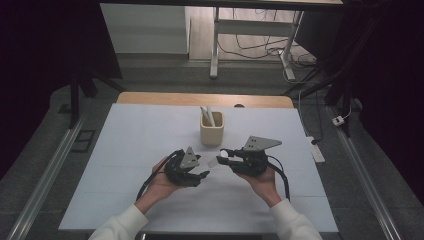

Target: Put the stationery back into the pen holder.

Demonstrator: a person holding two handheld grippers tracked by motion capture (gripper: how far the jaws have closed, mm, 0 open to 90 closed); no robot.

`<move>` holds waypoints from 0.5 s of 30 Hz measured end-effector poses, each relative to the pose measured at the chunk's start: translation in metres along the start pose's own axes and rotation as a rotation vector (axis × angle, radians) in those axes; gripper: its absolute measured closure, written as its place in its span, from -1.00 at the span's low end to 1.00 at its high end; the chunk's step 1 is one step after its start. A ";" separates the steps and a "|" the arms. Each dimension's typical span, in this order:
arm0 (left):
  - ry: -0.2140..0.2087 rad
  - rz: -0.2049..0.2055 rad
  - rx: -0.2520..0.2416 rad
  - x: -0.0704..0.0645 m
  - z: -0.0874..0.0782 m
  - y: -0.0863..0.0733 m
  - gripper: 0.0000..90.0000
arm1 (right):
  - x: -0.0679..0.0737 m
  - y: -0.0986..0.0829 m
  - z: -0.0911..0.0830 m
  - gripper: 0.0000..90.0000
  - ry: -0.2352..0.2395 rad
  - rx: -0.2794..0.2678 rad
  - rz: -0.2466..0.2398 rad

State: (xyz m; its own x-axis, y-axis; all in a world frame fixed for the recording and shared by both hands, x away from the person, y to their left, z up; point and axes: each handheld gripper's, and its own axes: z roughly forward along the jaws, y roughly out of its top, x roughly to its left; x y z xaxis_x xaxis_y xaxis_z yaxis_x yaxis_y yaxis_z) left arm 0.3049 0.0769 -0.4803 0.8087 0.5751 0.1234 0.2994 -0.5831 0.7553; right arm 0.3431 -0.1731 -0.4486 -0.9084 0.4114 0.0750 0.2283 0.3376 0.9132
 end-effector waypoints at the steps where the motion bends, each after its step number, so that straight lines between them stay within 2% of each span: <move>1: 0.003 -0.002 0.001 0.000 -0.002 -0.001 -0.19 | 0.000 0.000 -0.001 0.47 -0.005 -0.004 0.000; 6: 0.009 -0.020 -0.002 0.001 -0.011 -0.007 -0.24 | -0.003 0.001 -0.004 0.47 -0.023 -0.002 -0.005; 10: 0.012 -0.027 0.007 0.002 -0.022 -0.019 -0.27 | -0.005 0.002 -0.008 0.47 -0.037 -0.014 -0.002; 15: 0.045 -0.063 0.008 0.007 -0.038 -0.036 -0.29 | -0.007 0.003 -0.015 0.47 -0.057 -0.026 -0.006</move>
State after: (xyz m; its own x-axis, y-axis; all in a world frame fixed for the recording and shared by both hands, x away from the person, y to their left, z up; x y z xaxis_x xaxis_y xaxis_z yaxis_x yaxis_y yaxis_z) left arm 0.2809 0.1240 -0.4828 0.7647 0.6359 0.1045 0.3533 -0.5493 0.7573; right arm 0.3455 -0.1873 -0.4402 -0.8882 0.4570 0.0473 0.2130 0.3183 0.9237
